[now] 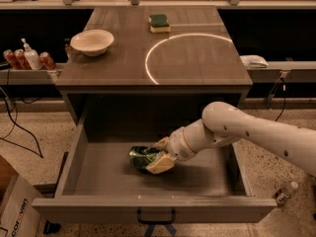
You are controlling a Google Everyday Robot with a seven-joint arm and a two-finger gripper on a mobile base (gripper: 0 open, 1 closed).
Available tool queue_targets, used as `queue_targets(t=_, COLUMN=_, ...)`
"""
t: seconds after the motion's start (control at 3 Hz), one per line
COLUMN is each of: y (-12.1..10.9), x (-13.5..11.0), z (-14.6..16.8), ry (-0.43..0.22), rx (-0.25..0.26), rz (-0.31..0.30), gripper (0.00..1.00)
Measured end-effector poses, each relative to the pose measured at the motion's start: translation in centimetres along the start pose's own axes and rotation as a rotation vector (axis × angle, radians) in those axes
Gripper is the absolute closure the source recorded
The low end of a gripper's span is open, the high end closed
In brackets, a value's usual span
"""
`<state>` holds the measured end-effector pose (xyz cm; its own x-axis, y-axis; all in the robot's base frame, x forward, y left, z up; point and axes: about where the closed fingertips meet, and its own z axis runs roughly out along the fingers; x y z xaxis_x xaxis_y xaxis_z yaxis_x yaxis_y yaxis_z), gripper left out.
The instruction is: Place green can into top drawer
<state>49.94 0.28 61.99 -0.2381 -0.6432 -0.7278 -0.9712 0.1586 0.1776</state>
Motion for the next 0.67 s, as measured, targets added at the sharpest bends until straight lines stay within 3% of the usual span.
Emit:
queue_targets(t=0.33, y=0.15, x=-0.18, z=0.08, ry=-0.002, rx=-0.004, rz=-0.004, gripper=0.14)
queue_targets(t=0.67, y=0.22, x=-0.2, z=0.22, ry=-0.001, rx=-0.007, rz=-0.005, gripper=0.0)
